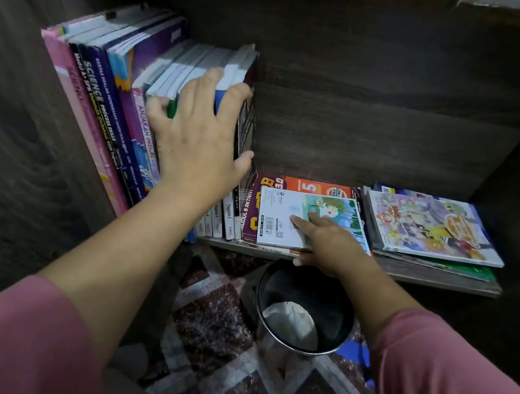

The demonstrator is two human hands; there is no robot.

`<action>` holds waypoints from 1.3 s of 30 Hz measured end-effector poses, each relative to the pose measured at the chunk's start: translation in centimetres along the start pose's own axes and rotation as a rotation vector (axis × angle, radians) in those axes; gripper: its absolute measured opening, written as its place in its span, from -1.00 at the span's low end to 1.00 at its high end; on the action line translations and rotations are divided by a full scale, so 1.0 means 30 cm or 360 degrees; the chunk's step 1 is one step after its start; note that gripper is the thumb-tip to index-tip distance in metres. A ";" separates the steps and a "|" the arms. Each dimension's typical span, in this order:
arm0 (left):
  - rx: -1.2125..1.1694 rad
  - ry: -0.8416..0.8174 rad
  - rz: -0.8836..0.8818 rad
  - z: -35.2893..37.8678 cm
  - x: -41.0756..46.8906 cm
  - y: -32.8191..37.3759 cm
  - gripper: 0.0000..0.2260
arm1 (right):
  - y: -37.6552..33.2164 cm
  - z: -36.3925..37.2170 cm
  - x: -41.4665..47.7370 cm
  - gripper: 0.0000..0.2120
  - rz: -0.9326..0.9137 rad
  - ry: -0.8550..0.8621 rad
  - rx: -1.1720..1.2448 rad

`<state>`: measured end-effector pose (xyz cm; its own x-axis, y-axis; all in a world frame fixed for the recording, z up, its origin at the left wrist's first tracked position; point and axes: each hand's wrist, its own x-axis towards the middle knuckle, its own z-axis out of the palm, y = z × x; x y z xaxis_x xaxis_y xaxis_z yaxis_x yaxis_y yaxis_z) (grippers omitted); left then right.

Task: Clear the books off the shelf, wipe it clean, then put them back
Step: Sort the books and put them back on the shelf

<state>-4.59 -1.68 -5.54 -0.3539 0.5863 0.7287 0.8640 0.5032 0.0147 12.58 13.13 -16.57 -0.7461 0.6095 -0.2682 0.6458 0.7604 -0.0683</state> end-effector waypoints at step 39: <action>-0.0146 0.0177 -0.0194 -0.004 0.019 0.034 -0.58 | -0.003 -0.021 -0.067 -0.19 -0.0098 0.0341 -0.0148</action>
<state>-3.88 -0.91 -5.04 -0.4206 0.4482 0.7888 0.8480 0.5033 0.1662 13.91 11.99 -15.42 -0.8075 0.5872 -0.0554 0.5875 0.8091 0.0133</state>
